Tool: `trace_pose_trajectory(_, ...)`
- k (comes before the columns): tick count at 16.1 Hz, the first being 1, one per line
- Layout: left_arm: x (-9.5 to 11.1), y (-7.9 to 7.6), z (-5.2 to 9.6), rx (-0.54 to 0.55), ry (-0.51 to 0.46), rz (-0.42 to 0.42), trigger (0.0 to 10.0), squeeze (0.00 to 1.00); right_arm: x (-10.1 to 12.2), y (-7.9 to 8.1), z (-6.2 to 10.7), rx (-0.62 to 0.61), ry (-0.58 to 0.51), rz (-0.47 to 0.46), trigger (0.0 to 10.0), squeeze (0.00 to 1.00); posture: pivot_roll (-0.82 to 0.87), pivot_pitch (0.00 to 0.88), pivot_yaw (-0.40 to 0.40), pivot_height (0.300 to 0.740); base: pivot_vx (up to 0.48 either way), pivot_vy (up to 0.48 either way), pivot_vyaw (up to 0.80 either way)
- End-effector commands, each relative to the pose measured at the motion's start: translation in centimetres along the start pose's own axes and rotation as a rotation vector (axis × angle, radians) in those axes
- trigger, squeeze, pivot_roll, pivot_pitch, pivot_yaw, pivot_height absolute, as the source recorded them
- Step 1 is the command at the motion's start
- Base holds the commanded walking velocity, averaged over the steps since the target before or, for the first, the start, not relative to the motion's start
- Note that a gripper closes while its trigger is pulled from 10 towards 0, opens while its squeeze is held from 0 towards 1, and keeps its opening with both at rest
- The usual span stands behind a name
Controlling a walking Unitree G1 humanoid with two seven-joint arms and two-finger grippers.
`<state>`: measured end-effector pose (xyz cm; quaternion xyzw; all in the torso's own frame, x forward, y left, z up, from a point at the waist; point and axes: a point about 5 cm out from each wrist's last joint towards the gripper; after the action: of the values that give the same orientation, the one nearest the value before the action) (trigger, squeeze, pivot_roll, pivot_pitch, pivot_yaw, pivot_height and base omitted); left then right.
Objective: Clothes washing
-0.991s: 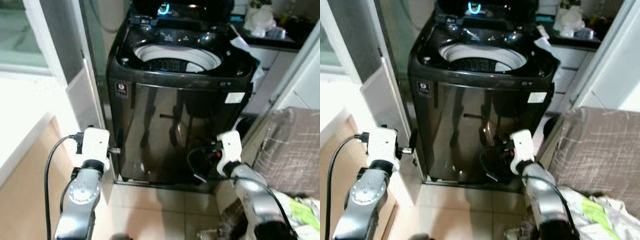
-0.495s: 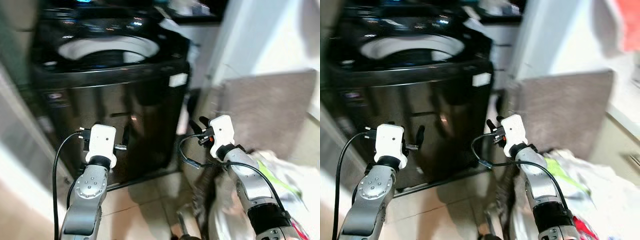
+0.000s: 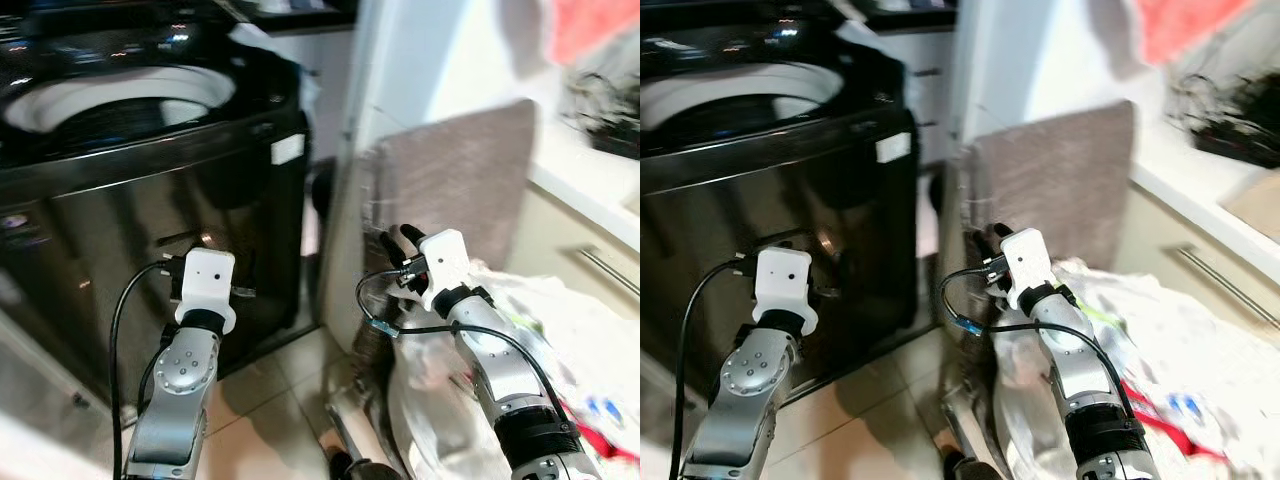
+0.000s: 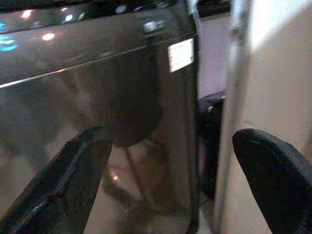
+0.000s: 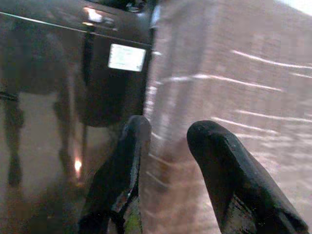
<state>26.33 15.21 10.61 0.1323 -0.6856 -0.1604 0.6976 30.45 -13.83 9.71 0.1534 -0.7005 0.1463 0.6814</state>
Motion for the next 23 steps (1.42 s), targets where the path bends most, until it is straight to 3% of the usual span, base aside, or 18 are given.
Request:
trace_pose_trajectory(1,0.4,-0.3,-0.4,-0.011,-0.02,-0.007,10.0,0.0,0.5,-0.6,-0.2,-0.019,-0.019,0.026,10.0,0.0,-0.02,0.0,-0.031,0.74,0.0,0.0,-0.7)
trace_pose_trajectory(6,0.5,-0.6,-0.8,-0.019,-0.031,-0.007,10.0,0.0,0.9,-1.5,-0.2,-0.066,-0.037,0.071,10.0,0.0,-0.03,0.0,-0.033,0.74,0.0,0.0,-0.64)
trace_pose_trajectory(11,0.6,-0.8,-1.1,-0.028,-0.044,-0.004,10.0,0.0,1.2,-2.1,-0.5,-0.119,-0.057,0.046,10.0,0.0,-0.04,0.0,-0.031,0.74,0.0,0.0,-0.53)
trace_pose_trajectory(12,0.6,-0.8,-1.1,-0.028,-0.046,-0.002,10.0,0.0,1.4,-2.3,-0.5,-0.14,-0.066,0.066,10.0,0.32,-0.04,0.0,-0.028,0.74,0.0,0.0,0.0)
trace_pose_trajectory(13,0.5,-0.8,-1.1,-0.024,-0.043,-0.002,10.0,0.0,1.3,-2.2,-0.6,-0.133,-0.052,0.079,10.0,1.0,-0.04,0.0,-0.028,0.74,0.0,0.0,0.0)
trace_pose_trajectory(19,0.6,-0.8,-1.2,-0.077,-0.066,0.027,10.0,0.0,0.8,-2.1,-0.3,-0.127,-0.051,0.044,10.0,1.0,-0.04,0.0,-0.022,0.74,0.0,0.21,0.0)
trace_pose_trajectory(22,0.8,-0.7,-1.5,-0.051,-0.073,-0.041,10.0,0.0,0.5,-2.3,-0.2,-0.165,-0.037,0.042,10.0,1.0,-0.04,0.0,-0.022,0.74,0.0,0.16,0.0)
trace_pose_trajectory(23,0.9,-0.8,-1.7,-0.061,-0.077,-0.039,10.0,0.0,0.5,-2.7,-0.2,-0.189,-0.033,0.056,10.0,0.0,-0.05,0.0,-0.012,0.74,0.0,0.0,0.0)
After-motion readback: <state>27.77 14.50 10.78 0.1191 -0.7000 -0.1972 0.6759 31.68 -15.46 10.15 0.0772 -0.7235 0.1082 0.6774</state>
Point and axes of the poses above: a point about 5 cm out from each wrist's last joint towards the gripper, its own z axis pointing back from the gripper into the wrist, its own x axis along the axis of the wrist's last joint, y = z × x, and after that the axes turned 13 degrees about -z, right-handed
